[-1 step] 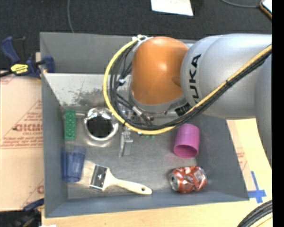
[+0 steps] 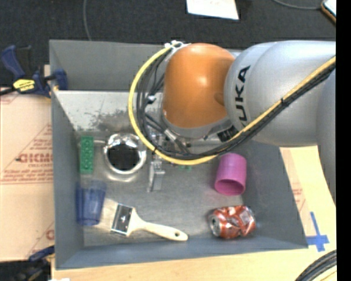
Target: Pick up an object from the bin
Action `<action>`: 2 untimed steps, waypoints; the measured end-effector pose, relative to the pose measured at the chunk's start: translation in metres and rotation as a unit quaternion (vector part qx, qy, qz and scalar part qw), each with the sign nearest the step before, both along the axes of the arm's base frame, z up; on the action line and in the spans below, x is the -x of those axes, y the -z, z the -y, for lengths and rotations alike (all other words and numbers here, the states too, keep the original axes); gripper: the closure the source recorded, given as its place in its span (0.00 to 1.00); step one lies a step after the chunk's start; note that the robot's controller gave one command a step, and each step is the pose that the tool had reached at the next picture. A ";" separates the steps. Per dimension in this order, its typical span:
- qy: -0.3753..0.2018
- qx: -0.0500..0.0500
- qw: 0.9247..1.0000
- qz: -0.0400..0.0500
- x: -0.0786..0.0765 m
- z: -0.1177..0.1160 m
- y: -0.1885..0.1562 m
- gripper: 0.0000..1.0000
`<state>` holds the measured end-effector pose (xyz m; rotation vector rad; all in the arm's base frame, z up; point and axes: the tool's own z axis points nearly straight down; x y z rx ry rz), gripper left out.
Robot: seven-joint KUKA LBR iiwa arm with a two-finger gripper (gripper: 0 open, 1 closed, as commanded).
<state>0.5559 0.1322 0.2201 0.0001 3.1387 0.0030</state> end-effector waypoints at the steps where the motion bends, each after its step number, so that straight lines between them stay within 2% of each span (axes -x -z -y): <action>1: -0.076 0.000 0.997 0.001 0.072 0.014 0.152 0.00; 2: -0.023 -0.001 1.000 0.007 0.082 0.013 0.079 0.00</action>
Offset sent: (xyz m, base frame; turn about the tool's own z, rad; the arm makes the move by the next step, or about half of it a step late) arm -0.0823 -0.0124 -0.0791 -0.0462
